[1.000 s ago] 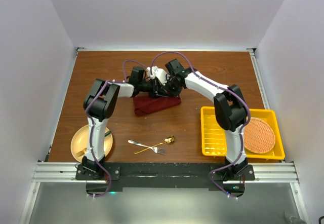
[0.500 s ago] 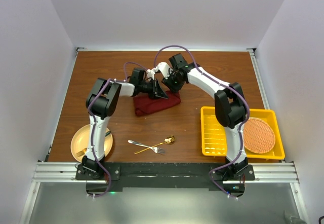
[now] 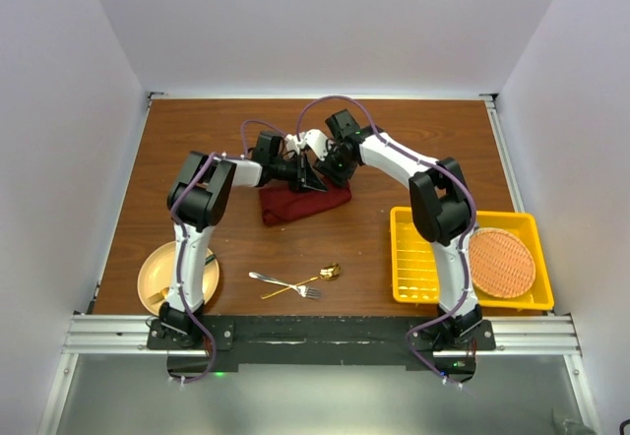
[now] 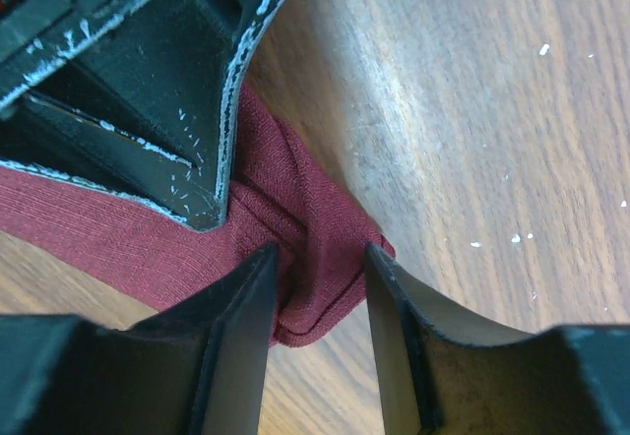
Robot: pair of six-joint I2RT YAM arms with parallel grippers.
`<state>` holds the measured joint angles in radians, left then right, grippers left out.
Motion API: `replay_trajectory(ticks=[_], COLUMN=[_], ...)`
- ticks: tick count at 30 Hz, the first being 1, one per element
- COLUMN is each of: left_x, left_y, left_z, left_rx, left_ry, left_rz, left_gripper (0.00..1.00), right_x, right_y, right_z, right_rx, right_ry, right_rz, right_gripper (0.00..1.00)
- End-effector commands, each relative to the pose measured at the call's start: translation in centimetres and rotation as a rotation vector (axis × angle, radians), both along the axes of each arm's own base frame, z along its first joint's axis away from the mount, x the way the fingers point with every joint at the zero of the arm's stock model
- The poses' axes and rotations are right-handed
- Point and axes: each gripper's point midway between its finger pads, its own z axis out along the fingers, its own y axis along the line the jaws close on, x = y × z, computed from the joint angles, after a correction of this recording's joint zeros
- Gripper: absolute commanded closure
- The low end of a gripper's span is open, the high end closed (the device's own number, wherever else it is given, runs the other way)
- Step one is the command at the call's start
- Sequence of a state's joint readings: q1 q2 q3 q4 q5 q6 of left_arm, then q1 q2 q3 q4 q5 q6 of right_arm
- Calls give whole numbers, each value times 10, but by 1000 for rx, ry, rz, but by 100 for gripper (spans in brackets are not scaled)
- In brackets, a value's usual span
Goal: Fold the napkin into a case and place the utensils inside
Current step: Stuff the top corner of the smaller-rectangle-folded napkin into the folded napkin.
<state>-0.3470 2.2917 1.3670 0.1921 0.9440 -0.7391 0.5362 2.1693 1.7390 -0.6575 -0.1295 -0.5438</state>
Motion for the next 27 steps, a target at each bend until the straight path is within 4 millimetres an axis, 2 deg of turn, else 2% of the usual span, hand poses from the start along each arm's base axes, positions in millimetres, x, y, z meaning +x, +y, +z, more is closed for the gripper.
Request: replay_trajectory(ticks=[1, 2, 3, 4, 7, 11, 14, 20, 23, 27], left_x=[13, 13, 14, 15, 16, 18, 23, 31, 32, 31], left_y=[9, 7, 7, 5, -4, -14, -16, -16, -11, 10], left_z=[-18, -13, -10, -4, 22, 59, 72, 55, 30, -9], left_rx=[55, 45, 37, 26, -30, -88, -109, -86, -45, 43], left_ry=[-27, -36, -40, -58, -109, -176, -187, -170, -123, -66], left_rz=[36, 30, 27, 24, 6, -1, 14, 23, 33, 69], left_gripper=[100, 100, 100, 100, 100, 100, 100, 100, 100, 100], right_x=[2, 1, 0, -1, -2, -5, -6, -7, -7, 0], right_y=[0, 0, 1, 2, 2, 4, 4, 5, 5, 7], right_z=[-2, -4, -5, -3, -1, -2, -3, 0, 1, 13], right_rx=[-10, -10, -8, 0, 9, 16, 19, 30, 28, 40], right_ry=[-25, -21, -18, -18, -24, -16, -13, -18, -19, -42], right_rz=[37, 36, 37, 41, 52, 69, 73, 86, 84, 63], right_gripper=[61, 65, 74, 78, 94, 100, 100, 100, 100, 100])
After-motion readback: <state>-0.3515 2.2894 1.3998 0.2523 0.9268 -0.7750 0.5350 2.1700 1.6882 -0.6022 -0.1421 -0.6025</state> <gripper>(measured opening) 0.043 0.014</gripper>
